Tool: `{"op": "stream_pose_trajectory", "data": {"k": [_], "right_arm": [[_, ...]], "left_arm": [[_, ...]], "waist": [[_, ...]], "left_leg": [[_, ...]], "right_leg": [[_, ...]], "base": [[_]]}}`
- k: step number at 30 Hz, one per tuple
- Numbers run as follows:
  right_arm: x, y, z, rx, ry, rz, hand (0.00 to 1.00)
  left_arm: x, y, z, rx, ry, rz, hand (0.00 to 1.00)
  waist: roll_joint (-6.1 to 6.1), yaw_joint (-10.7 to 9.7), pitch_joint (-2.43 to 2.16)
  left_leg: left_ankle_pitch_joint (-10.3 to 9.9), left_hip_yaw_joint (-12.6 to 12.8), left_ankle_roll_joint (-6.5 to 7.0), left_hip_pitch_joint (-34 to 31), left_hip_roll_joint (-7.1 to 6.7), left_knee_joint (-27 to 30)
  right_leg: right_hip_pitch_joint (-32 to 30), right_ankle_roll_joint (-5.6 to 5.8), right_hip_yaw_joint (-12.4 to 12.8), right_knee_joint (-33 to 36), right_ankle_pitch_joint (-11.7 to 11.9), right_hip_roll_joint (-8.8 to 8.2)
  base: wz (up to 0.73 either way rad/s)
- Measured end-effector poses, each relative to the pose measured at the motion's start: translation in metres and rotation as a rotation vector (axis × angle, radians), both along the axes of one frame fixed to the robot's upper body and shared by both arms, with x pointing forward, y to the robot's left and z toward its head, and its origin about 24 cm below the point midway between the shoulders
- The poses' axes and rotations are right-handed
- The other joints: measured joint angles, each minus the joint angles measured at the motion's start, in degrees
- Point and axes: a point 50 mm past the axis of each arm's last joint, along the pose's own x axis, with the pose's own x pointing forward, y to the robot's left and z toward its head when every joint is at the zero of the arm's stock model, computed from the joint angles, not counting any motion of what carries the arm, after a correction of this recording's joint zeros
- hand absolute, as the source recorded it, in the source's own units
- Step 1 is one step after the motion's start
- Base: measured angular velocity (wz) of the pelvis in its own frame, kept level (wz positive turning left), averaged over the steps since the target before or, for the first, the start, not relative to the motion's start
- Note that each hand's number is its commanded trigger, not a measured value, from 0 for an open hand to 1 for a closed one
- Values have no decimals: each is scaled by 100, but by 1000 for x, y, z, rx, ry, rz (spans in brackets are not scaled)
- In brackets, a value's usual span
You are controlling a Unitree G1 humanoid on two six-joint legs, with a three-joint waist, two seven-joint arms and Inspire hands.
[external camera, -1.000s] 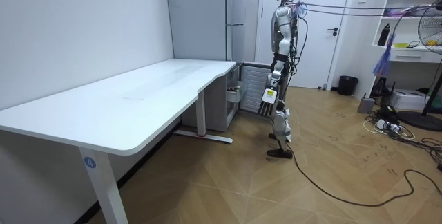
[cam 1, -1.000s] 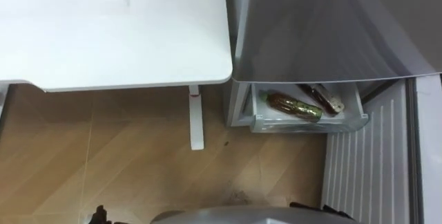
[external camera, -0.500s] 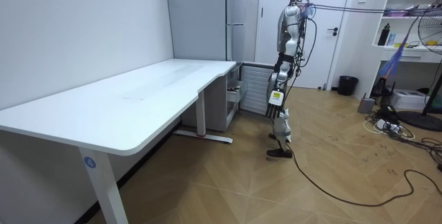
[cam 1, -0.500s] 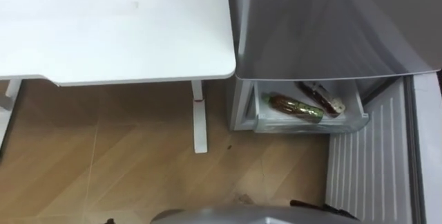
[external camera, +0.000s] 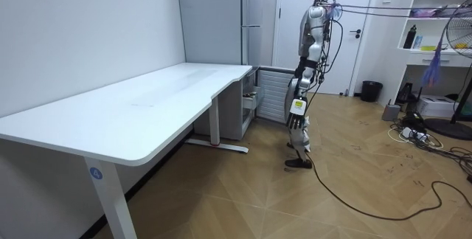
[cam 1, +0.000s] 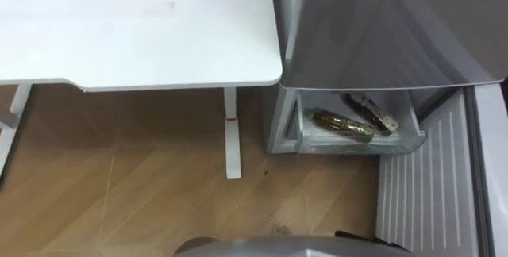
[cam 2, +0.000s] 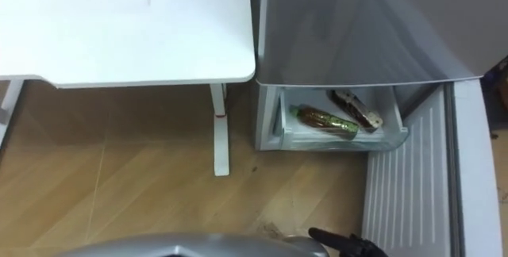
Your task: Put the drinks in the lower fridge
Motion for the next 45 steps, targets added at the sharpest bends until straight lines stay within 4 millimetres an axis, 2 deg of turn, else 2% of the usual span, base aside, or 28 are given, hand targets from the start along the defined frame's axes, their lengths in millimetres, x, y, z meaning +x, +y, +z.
{"op": "stream_pose_trajectory", "data": {"k": [2,4,6,8,10,11,12,13,14,15,16,17,19,20,21,22,23,25,27,30,32,34,36,39,41,42,45], "right_arm": [[1,0,0,1,-3,3,0],[4,0,0,4,-9,-6,0],[3,1,0,10,-14,-39,0],[5,2,0,20,-28,-86,0],[12,1,1,33,-64,-171,0],[16,-2,2,37,-90,-225,0],[19,-4,3,38,-106,-253,0],[30,-6,5,43,-148,-303,0],[38,-6,6,49,-175,-328,0],[56,-7,9,63,-232,-369,0],[72,-7,12,77,-284,-412,0],[80,-7,14,85,-307,-430,0],[112,-8,24,119,-403,-502,0],[121,-9,27,129,-429,-522,0],[139,-10,35,149,-481,-553,0],[156,-13,43,164,-532,-576,0],[164,-15,48,169,-556,-580,0],[189,-32,68,159,-644,-608,0],[206,-47,85,145,-710,-619,0],[234,-73,121,101,-827,-605,0],[245,-82,137,84,-879,-597,0],[263,-81,154,89,-915,-575,0],[264,-83,157,72,-911,-568,0],[268,-91,169,31,-936,-508,0],[271,-95,176,-3,-937,-485,0],[272,-96,179,-24,-929,-479,0],[277,-98,187,-61,-926,-485,0]], "left_arm": [[-1,1,0,2,0,13,0],[-2,1,0,2,-3,26,0],[-2,0,0,-12,-8,42,0],[-7,-2,-1,-31,-4,73,0],[-11,-9,-2,-53,8,77,0],[-9,-14,-4,-72,0,79,0],[-7,-16,-4,-81,-6,77,0],[-2,-19,-5,-91,-25,76,0],[2,-19,-5,-93,-35,79,0],[10,-18,-5,-95,-52,83,0],[21,-18,-5,-95,-74,76,0],[26,-18,-6,-97,-88,82,0],[46,-18,-5,-105,-137,86,0],[51,-18,-4,-105,-149,77,0],[61,-18,-3,-106,-183,77,0],[67,-17,-2,-106,-205,82,0],[69,-16,-1,-101,-210,72,0],[81,-11,2,-73,-232,31,0],[83,-5,4,-62,-246,54,0],[83,8,8,-25,-255,67,0],[84,17,11,7,-254,44,0],[84,23,13,32,-252,39,0],[83,26,14,47,-245,24,0],[90,23,16,48,-274,-5,0],[94,23,17,44,-298,2,0],[97,24,19,46,-308,-5,0],[98,25,21,49,-328,-28,0]], "waist": [[8,8,-1],[44,44,2],[61,131,1],[100,177,0],[205,167,5],[260,165,28],[308,164,26],[347,170,17],[367,174,25],[426,176,67],[461,190,87],[462,229,90],[433,325,111],[409,325,125],[363,324,156],[326,349,174],[307,378,187],[274,509,196],[256,645,199],[232,723,210],[187,818,233],[126,836,256],[63,835,247],[-1,858,246],[-32,917,245],[-70,946,250],[-90,1024,254]], "left_leg": [[-84,1,-76,-65,97,166],[-202,0,-207,-175,234,472],[-240,11,-274,-295,349,762],[-238,-6,-280,-448,444,1047],[-217,-101,-314,-683,502,1269],[-186,-130,-370,-880,515,1340],[-173,-134,-390,-980,522,1356],[-154,-129,-422,-1168,510,1337],[-146,-135,-435,-1283,490,1317],[-133,-192,-446,-1566,467,1310],[-116,-199,-477,-1798,465,1311],[-94,-200,-505,-1916,462,1301],[1,-291,-501,-2408,377,1323],[52,-334,-491,-2526,330,1337],[154,-355,-454,-2774,259,1365],[199,-399,-434,-3055,232,1448],[220,-426,-422,-3206,220,1519],[280,-548,-370,-3823,174,1791],[350,-564,-315,-4198,121,1904],[543,-570,-204,-4707,-71,1917],[603,-560,-161,-4933,-139,1958],[653,-576,-124,-5195,-221,2028],[664,-572,-107,-5430,-209,2131],[702,-561,-38,-5877,-213,2285],[722,-546,-30,-6022,-243,2298],[761,-551,-28,-6093,-296,2287],[844,-543,-17,-6232,-306,2279]], "right_leg": [[-65,-77,-14,127,-98,68],[-158,-202,-7,284,-274,204],[-271,-292,61,476,-424,245],[-358,-407,17,631,-496,279],[-521,-512,-47,796,-596,301],[-673,-544,-107,870,-612,286],[-769,-551,-134,904,-616,283],[-1023,-580,-167,1061,-630,245],[-1178,-595,-178,1167,-639,218],[-1501,-600,-266,1373,-640,164],[-1779,-621,-309,1471,-629,145],[-1910,-645,-321,1501,-616,135],[-2412,-699,-459,1703,-602,11],[-2535,-703,-471,1758,-604,-29],[-2772,-721,-538,1864,-601,-139],[-3025,-748,-603,1951,-586,-196],[-3152,-756,-632,2006,-582,-225],[-3654,-792,-770,2216,-556,-332],[-4006,-777,-784,2351,-535,-403],[-4539,-738,-837,2573,-505,-662],[-4782,-730,-828,2705,-499,-755],[-5032,-727,-860,2885,-516,-883],[-5223,-733,-901,2956,-544,-915],[-5628,-701,-867,3070,-465,-927],[-5785,-687,-854,3115,-437,-951],[-5877,-687,-857,3158,-427,-1016],[-6029,-695,-860,3176,-373,-1056]], "base": [[-7],[-9],[-10],[-12],[5],[17],[21],[14],[13],[17],[18],[11],[22],[40],[37],[31],[28],[29],[25],[26],[21],[21],[11],[2],[0],[3],[1]]}}
